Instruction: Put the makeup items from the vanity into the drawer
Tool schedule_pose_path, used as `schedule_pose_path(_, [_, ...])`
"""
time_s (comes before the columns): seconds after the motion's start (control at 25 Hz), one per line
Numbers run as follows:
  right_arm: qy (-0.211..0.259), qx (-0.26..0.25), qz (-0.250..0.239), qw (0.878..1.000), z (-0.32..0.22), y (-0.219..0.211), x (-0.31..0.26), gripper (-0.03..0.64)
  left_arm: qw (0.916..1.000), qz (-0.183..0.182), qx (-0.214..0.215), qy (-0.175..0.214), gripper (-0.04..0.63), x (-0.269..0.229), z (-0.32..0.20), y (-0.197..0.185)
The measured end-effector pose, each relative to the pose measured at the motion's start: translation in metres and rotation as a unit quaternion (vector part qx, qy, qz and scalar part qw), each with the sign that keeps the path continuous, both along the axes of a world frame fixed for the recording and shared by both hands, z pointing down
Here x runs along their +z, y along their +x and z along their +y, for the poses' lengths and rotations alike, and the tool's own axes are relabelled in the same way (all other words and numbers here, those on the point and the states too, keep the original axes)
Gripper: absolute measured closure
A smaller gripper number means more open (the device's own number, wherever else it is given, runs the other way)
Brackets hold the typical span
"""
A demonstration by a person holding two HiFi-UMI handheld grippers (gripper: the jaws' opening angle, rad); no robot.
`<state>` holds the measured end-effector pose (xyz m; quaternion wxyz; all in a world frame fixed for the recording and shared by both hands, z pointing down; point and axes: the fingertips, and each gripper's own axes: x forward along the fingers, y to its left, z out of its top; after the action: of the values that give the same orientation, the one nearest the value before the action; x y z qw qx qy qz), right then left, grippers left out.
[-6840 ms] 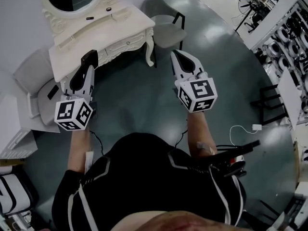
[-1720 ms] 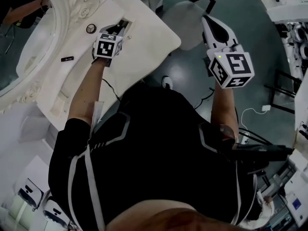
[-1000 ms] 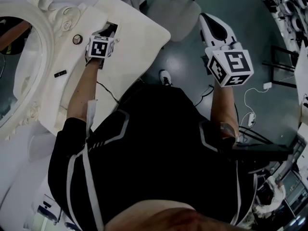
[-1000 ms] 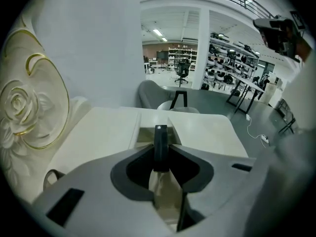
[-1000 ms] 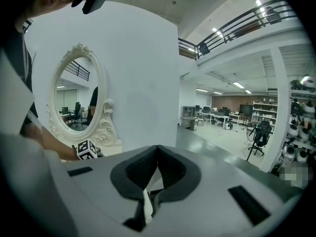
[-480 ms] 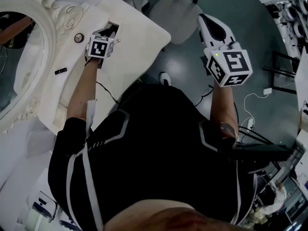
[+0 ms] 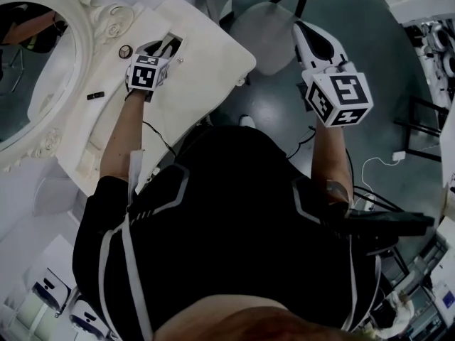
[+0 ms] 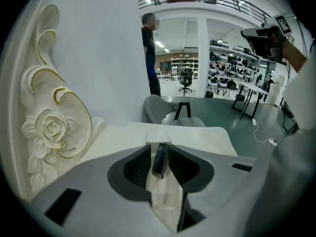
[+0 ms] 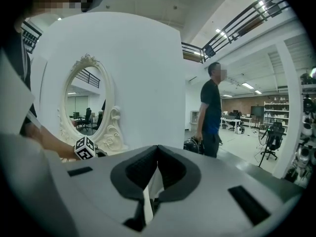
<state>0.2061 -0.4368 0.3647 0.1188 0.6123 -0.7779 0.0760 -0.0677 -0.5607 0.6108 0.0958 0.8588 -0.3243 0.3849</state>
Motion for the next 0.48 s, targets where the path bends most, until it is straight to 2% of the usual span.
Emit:
schedule_pose_path(0.08, [0.007,-0.009,-0.003,1.0,-0.001,0.002,-0.004,0.612,0.9993,0.023,-0.03,0.008,0.499,-0.013,-0.001,-0.002])
schedule_pose_path(0.2, [0.017,-0.023,-0.017,0.999,0.002,0.001,-0.007,0.612,0.9938,0.059,-0.091,0.026,0.499,-0.038,0.004,-0.016])
schedule_pose_path(0.48, [0.04,-0.054,-0.02,0.998,0.004,0.009,-0.021,0.612,0.9843,0.1,-0.124,0.076,0.499,-0.093,0.028,-0.013])
